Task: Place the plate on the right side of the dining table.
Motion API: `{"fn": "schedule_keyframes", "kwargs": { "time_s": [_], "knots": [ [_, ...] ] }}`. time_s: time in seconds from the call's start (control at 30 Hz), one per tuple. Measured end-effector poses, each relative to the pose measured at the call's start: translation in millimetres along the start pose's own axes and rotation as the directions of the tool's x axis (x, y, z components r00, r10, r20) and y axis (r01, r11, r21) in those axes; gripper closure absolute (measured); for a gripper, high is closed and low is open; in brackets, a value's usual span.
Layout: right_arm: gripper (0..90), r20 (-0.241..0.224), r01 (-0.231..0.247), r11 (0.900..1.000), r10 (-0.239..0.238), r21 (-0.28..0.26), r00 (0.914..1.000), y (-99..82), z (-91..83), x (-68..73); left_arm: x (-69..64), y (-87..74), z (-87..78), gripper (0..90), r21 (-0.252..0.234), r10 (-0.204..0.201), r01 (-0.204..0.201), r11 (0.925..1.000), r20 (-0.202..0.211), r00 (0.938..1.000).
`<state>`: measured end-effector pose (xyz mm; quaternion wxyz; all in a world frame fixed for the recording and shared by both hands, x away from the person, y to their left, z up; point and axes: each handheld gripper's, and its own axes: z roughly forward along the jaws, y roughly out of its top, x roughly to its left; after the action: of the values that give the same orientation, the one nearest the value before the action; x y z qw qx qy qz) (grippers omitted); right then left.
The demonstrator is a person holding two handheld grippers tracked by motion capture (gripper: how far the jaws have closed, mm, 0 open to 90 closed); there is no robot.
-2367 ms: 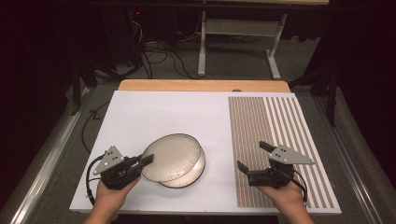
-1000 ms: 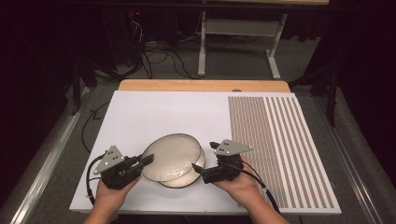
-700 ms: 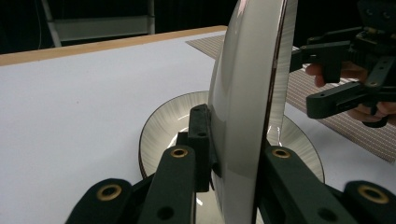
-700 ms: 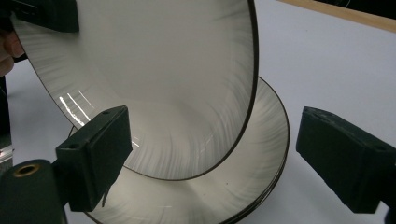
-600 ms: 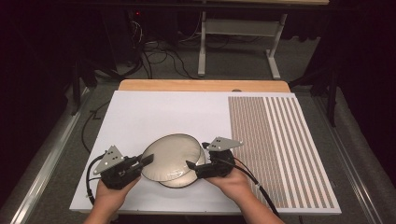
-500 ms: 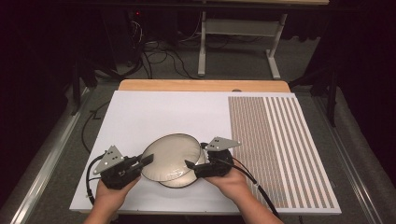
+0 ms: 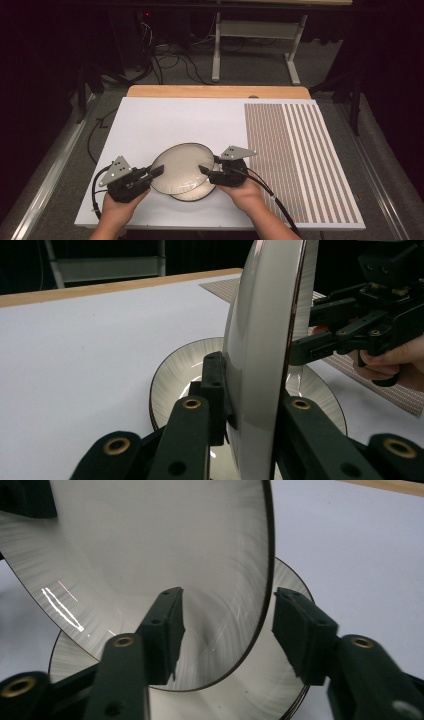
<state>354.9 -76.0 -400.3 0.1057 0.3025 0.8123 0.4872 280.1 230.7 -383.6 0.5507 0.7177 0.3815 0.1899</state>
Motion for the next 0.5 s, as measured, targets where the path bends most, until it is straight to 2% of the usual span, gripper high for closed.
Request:
{"fn": "schedule_keyframes", "kwargs": {
  "time_s": [0.2, 0.5],
  "knots": [
    [65.6, -0.023, -0.004, 1.0000, 0.004, -0.008, 0.9997, 0.5, -0.2, -0.4, 0.6, -0.3, 0.0, 80.0, -0.001, -0.006, 0.006, 1.0000, 0.000, 1.0000],
    [76.5, -0.039, -0.031, 0.9995, 0.031, -0.007, 0.9988, -0.1, -0.5, -4.6, 1.8, -0.6, 0.0, 80.0, 0.000, -0.019, 0.019, 0.9998, 0.001, 0.9998]
  ]
}}
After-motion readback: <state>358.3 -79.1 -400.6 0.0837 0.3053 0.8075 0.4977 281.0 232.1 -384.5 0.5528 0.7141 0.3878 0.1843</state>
